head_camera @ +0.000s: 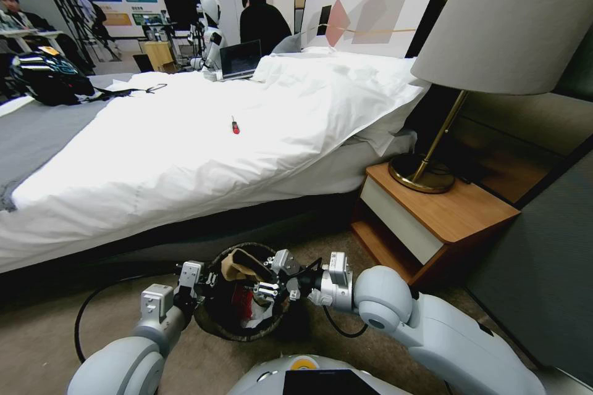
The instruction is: Pick up the trash bin, then pick up the garbage from the floor and place it into the trash bin.
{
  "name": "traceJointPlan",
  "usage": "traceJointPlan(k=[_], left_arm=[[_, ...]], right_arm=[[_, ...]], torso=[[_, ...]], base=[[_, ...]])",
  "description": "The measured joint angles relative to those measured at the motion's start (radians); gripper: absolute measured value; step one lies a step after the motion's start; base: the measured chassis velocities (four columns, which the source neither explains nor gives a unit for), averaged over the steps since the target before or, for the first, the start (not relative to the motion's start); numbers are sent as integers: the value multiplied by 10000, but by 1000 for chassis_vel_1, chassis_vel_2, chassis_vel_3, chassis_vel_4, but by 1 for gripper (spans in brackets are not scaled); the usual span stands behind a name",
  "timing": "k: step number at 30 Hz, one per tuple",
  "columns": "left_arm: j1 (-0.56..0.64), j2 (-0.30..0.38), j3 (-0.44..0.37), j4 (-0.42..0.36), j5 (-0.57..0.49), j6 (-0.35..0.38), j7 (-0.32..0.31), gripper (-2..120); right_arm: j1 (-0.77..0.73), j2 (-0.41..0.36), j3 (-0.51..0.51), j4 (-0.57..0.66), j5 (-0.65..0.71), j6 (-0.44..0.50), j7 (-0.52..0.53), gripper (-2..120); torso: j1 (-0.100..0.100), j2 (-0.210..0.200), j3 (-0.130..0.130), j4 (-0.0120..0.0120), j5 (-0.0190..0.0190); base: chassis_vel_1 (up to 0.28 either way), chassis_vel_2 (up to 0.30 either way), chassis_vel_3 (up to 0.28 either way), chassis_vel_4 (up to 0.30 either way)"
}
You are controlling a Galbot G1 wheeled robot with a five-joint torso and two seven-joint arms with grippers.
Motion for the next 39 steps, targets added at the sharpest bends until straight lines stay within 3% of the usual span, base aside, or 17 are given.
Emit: traceJointPlan(k=[7,10,25,30,37,39], left_arm=[[2,21,-15,0,0,-1,2,6],[11,11,-16,0,0,-2,3,6],[-12,-46,-1,0,25,-14,6,6],[-3,-67,0,0,41,-18,12,6],[-16,-82,-9,0,42,-20,16,6],[-17,-110,-26,0,42,-23,26,6]], right_arm=[[18,63,-79,-37,2,7,128,96],[-6,37,-14,-13,3,16,130,100],[-186,-21,961,331,261,93,190,100],[-451,-28,1866,441,488,210,296,100],[-903,-145,2655,447,590,910,1298,100],[-1230,-161,2958,318,279,1507,1888,100]], torso=[[0,0,0,0,0],[0,0,0,0,0],[0,0,0,0,1],[0,0,0,0,0],[0,1,0,-1,0],[0,0,0,0,1]], base=[[0,0,0,0],[0,0,0,0],[0,0,0,0],[0,0,0,0],[0,0,0,0],[0,0,0,0]])
